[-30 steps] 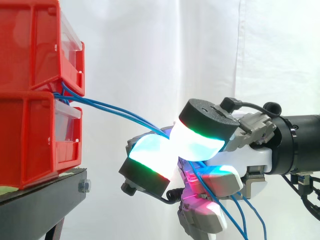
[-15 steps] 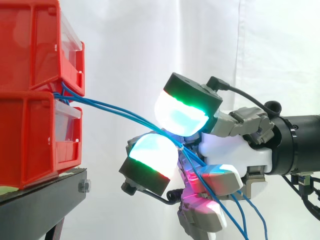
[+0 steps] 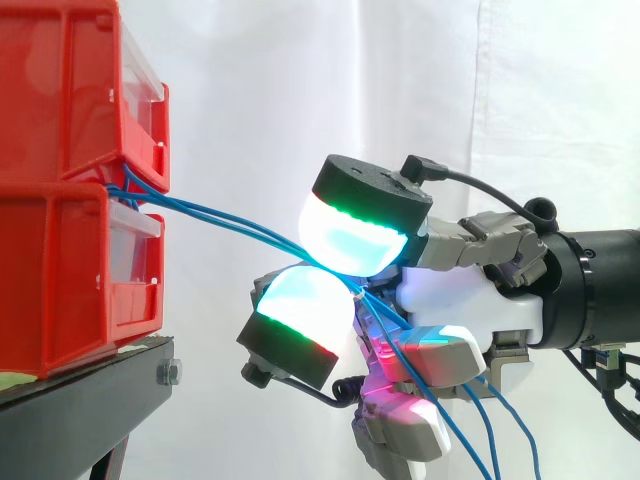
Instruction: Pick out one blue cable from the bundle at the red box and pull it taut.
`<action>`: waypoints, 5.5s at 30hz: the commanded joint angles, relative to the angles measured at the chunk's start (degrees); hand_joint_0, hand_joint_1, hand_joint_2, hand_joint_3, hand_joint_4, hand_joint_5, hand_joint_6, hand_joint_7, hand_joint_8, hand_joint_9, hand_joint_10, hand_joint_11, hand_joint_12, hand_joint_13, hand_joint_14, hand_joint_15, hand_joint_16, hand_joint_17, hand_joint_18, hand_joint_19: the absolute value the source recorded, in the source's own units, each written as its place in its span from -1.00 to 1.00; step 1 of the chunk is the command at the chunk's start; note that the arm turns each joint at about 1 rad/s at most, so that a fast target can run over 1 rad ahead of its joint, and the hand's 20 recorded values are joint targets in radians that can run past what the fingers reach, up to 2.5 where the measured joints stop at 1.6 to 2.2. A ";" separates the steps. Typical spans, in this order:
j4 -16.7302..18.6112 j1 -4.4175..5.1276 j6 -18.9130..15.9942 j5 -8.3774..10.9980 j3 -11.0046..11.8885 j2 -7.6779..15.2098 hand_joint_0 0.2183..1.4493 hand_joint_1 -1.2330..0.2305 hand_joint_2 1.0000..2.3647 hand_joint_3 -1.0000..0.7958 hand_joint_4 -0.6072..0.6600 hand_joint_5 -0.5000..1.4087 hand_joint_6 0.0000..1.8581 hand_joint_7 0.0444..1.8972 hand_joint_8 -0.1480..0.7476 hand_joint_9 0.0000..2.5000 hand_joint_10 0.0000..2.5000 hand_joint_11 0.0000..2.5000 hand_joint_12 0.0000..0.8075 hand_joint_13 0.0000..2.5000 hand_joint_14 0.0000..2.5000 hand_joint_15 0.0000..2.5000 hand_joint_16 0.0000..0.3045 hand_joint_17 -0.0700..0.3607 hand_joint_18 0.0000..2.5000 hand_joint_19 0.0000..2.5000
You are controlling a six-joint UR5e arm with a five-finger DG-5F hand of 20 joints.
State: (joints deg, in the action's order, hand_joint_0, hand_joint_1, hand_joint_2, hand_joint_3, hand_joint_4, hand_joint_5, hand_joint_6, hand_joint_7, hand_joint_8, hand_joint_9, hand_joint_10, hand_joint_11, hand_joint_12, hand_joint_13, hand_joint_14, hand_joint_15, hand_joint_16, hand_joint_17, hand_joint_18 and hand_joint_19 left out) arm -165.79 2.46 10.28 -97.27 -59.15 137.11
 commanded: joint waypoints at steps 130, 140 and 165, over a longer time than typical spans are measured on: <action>0.29 0.27 0.00 0.94 -0.26 0.00 -0.29 -0.23 -1.00 -0.44 0.15 -0.67 -0.03 -0.23 0.08 -0.05 -0.98 -0.38 0.03 -0.09 -0.98 -0.47 -0.64 -0.11 -0.27 -0.36; 0.38 0.27 0.35 0.76 -0.26 0.00 -0.40 -0.12 -1.00 -0.44 0.18 -0.66 -0.04 -0.25 0.07 -0.05 -0.98 -0.39 0.05 -0.09 -0.98 -0.48 -0.64 -0.10 -0.25 -0.36; 0.29 0.27 0.35 0.85 -0.18 0.00 -0.28 -0.29 -0.97 -0.08 0.07 -0.66 0.01 -0.17 0.08 -0.04 -0.98 -0.36 0.05 -0.09 -0.98 -0.47 -0.64 -0.10 -0.26 -0.37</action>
State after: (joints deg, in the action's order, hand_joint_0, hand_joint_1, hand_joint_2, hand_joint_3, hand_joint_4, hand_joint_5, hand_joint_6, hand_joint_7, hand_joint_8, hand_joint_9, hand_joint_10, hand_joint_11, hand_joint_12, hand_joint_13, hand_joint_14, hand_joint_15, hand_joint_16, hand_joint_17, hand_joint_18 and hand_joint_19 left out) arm -165.49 2.73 10.63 -96.42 -59.34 137.11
